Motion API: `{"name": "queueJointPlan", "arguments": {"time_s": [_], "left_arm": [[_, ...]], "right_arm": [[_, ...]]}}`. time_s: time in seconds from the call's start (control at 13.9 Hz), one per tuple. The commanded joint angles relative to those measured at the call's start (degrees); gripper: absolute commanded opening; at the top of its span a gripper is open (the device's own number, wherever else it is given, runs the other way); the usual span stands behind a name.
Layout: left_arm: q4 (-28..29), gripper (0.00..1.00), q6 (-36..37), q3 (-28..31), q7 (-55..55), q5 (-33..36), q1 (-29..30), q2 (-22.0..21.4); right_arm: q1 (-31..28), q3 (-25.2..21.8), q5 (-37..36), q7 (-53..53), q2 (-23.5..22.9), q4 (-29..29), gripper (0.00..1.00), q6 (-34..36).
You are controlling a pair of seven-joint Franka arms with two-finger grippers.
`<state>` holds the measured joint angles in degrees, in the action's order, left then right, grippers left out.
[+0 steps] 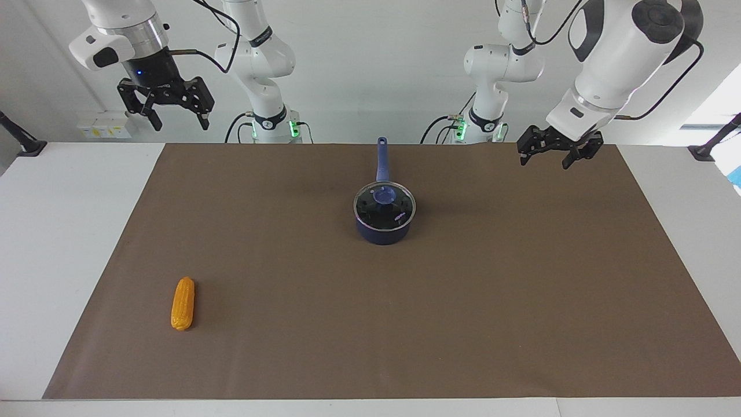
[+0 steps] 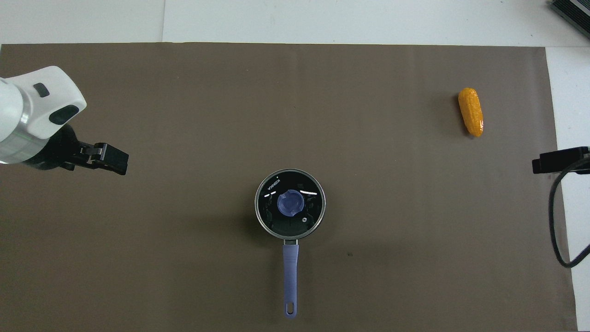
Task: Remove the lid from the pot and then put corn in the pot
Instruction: 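Reach the left gripper over the pot to the glass lid knob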
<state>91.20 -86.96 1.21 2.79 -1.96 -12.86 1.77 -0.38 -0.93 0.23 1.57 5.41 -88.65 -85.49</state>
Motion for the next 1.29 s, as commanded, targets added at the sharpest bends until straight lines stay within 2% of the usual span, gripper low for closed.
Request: {"name": "queueJointPlan", "arguments": {"time_s": [0.0, 0.36, 1.0, 1.22], "left_arm": [[2.75, 1.00, -3.82, 0.73, 4.48, -0.41, -3.47, -0.54], [4.25, 1.00, -8.57, 0.73, 12.48, -0.41, -9.80, 0.95], [5.04, 1.00, -18.50, 0.73, 30.41, -0.41, -22.46, 8.95], [6.96, 1.00, -23.94, 0.46, 35.95, -1.28, -25.36, 9.92]], "right_arm": [[-0.59, 0.31, 0.47, 1.15, -0.22, 0.58, 1.00, 1.11], [-0.59, 0.31, 0.47, 1.24, -0.22, 0.58, 1.00, 1.11], [-0.59, 0.31, 0.47, 1.24, -0.13, 0.58, 1.00, 1.11], [-0.68, 0.05, 0.47, 1.15, -0.13, 0.58, 1.00, 1.98]]}}
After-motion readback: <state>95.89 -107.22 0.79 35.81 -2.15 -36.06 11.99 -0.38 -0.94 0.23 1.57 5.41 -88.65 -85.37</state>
